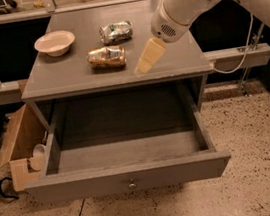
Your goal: Place orange can into top drawer
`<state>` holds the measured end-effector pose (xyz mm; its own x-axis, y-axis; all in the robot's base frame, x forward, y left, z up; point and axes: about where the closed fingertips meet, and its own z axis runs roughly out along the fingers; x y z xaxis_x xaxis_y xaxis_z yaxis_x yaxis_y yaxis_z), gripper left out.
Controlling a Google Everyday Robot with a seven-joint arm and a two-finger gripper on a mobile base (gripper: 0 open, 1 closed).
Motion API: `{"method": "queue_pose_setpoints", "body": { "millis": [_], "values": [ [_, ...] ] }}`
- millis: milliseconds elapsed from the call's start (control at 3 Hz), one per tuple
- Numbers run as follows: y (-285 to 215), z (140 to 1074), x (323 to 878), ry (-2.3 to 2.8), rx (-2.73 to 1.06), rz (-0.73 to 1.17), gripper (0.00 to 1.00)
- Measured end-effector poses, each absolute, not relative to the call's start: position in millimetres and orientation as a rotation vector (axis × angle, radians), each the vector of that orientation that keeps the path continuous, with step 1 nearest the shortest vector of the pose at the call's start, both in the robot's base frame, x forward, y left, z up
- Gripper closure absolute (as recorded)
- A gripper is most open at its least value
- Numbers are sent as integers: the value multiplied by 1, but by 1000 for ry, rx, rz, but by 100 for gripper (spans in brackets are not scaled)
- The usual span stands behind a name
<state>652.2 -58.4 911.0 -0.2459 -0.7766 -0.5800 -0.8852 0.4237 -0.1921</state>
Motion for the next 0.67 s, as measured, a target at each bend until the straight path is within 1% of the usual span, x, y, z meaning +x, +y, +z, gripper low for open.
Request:
{"method": "queue_pose_setpoints", "body": {
  "millis": [667],
  "values": [
    [-2, 892, 711, 1962, -1509, 264, 0]
  ]
}}
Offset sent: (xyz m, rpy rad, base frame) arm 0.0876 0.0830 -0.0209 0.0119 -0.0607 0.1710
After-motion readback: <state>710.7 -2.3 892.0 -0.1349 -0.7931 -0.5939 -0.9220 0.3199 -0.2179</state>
